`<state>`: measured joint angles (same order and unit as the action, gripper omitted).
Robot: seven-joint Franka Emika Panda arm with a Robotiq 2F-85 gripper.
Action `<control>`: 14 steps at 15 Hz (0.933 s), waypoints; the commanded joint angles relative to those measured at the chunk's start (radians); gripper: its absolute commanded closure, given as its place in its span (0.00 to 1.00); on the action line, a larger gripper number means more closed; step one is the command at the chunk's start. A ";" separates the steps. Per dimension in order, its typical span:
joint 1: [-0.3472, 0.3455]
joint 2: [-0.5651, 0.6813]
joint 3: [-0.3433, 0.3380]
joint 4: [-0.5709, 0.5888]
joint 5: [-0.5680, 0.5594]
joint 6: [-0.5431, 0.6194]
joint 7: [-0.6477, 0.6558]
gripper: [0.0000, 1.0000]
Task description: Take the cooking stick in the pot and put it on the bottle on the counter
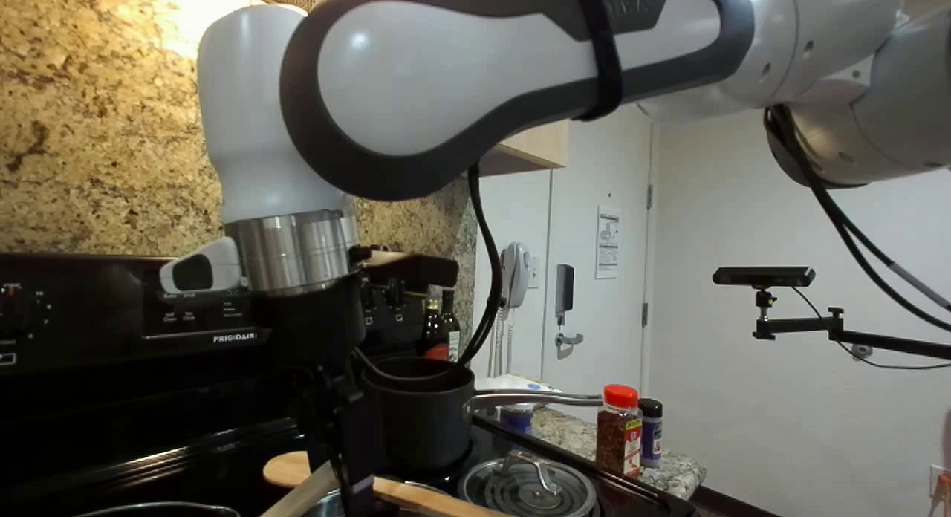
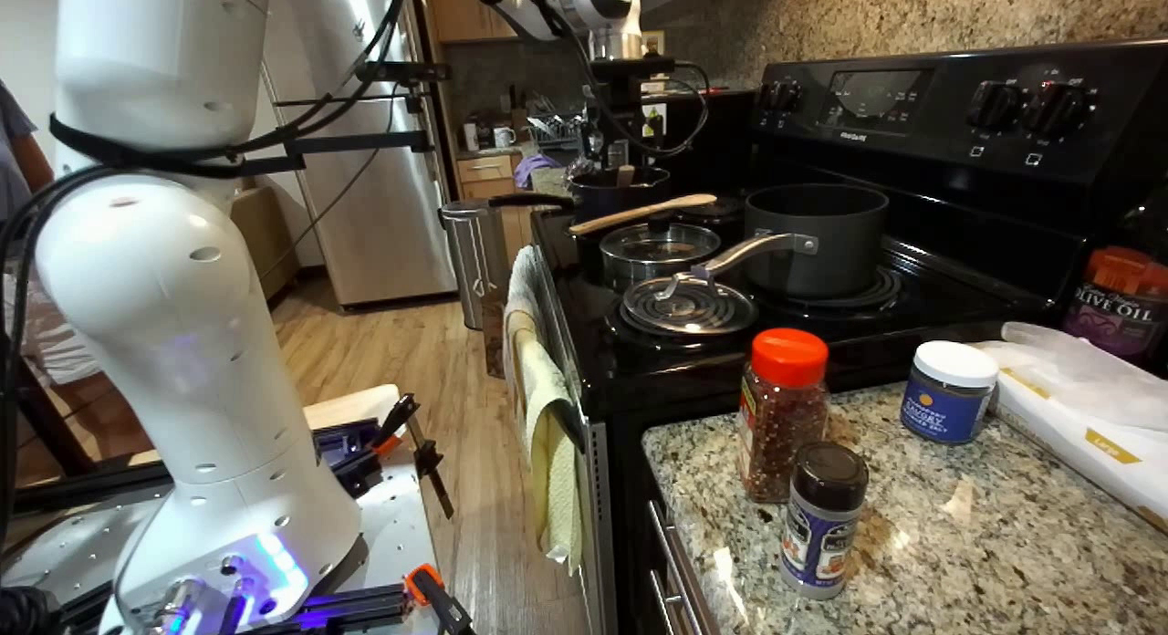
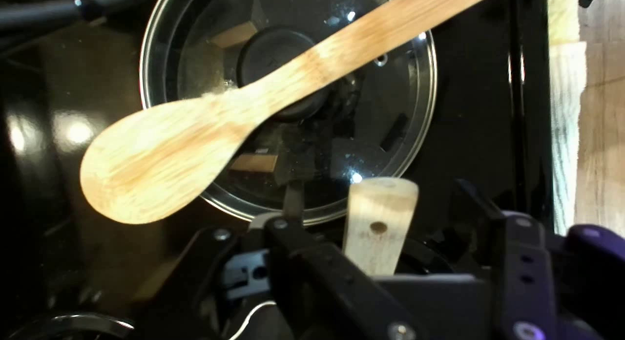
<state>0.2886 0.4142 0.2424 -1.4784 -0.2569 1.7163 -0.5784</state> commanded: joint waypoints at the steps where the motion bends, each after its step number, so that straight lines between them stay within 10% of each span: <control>1: 0.009 0.023 0.000 0.042 -0.025 -0.034 0.005 0.53; 7: 0.006 0.018 0.002 0.037 -0.015 -0.038 0.002 0.93; 14: -0.008 -0.028 0.002 0.017 0.000 -0.022 0.005 0.93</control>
<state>0.2903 0.4183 0.2414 -1.4651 -0.2585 1.7105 -0.5784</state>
